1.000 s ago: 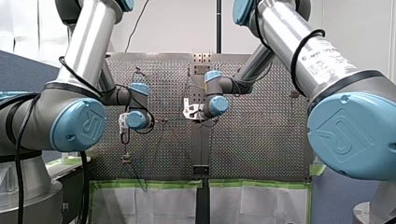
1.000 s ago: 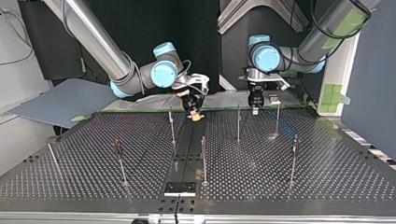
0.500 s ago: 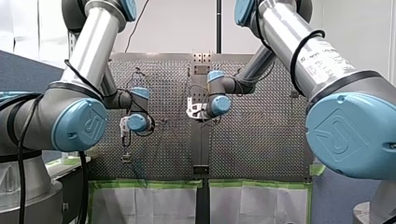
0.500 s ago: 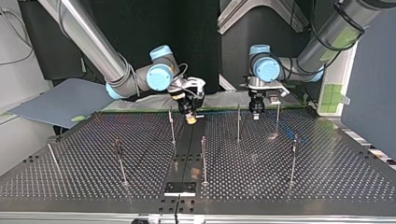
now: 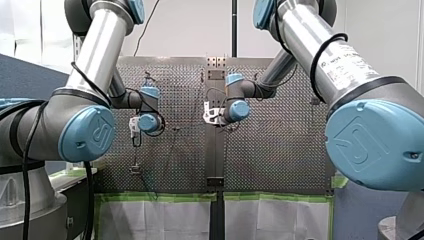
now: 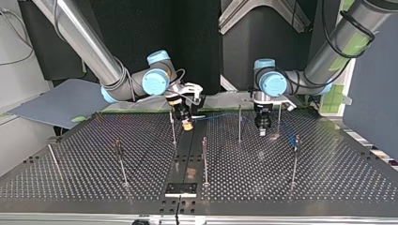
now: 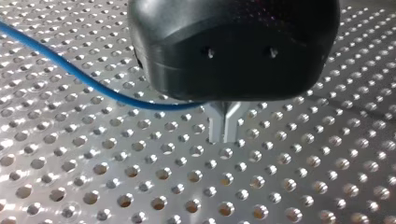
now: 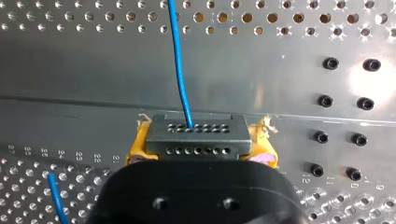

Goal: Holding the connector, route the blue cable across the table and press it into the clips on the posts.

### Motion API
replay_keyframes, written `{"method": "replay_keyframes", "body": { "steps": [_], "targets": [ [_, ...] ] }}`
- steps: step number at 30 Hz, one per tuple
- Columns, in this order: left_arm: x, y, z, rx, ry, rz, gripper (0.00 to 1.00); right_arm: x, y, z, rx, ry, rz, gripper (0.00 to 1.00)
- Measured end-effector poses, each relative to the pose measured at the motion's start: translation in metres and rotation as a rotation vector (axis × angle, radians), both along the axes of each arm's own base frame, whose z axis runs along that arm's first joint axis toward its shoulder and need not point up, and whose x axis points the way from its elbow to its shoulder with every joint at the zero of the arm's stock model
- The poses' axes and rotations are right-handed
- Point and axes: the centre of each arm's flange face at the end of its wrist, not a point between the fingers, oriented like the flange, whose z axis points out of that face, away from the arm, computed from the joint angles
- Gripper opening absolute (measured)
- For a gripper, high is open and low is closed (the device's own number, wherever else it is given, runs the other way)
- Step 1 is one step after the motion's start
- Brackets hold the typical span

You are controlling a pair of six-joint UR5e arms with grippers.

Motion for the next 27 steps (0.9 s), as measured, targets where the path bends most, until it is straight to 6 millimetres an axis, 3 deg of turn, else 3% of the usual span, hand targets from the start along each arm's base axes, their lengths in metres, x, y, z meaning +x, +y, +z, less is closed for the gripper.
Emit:
{"method": "replay_keyframes", "body": {
  "steps": [1,2,3,4,5,6,19,27],
  "targets": [
    [0.001,0.0,0.001,-0.001,-0.001,0.001,0.35,0.0,0.0,0.0,0.0,0.0,0.0,0.0],
    [0.001,0.0,0.001,-0.001,0.001,0.001,0.47,0.0,0.0,0.0,-0.001,0.001,0.0,0.0],
    [0.001,0.001,0.001,-0.001,0.004,0.002,0.66,0.0,0.0,0.0,-0.001,0.001,0.0,0.0],
    [0.001,0.001,0.001,0.0,0.01,0.004,0.66,0.0,-0.001,0.0,-0.001,0.001,0.0,0.0],
    [0.001,0.001,0.0,0.001,0.016,0.005,0.87,0.0,-0.001,0.0,-0.001,0.001,0.0,0.0],
    [0.0,0.002,0.0,0.004,0.024,0.007,1.0,0.0,-0.001,0.0,-0.001,0.001,0.001,0.0],
    [-0.012,0.005,-0.008,0.049,0.128,0.049,1.0,0.0,0.0,0.0,-0.001,0.003,0.003,0.0],
    [-0.029,0.003,0.001,0.045,0.148,0.045,1.0,0.002,0.002,0.0,0.0,0.002,0.006,0.0]
  ]
}}
